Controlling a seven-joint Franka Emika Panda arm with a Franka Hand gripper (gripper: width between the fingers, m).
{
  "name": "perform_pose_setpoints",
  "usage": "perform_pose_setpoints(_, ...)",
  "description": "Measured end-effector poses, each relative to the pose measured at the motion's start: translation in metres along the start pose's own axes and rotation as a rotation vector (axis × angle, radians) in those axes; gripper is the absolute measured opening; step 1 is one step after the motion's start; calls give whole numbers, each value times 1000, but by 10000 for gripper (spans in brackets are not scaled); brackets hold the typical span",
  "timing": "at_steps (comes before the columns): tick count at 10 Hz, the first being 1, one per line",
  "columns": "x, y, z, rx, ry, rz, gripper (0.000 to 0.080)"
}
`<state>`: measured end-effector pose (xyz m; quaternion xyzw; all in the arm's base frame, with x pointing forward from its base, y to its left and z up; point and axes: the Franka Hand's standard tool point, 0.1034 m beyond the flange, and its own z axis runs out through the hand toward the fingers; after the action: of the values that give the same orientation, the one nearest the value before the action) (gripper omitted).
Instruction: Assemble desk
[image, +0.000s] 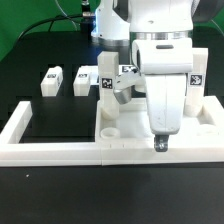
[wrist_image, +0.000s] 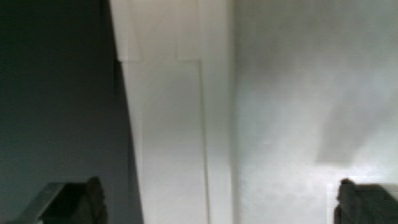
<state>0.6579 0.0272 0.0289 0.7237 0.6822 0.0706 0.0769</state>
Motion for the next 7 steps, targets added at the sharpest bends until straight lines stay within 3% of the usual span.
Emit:
perform_pose_setpoints(1, -1, 1, -1, -1, 0, 2, 649)
perform_pose_setpoints(3, -4, 13, -44, 1, -8, 70, 649)
perform_pose_setpoints(5, -24, 29, -85, 12, -30, 127, 649)
perform_pose_setpoints(6, -27, 37, -91, 0, -32, 224, 649)
perform_pose_setpoints(7, -25, 35, -87, 3, -31, 303, 649)
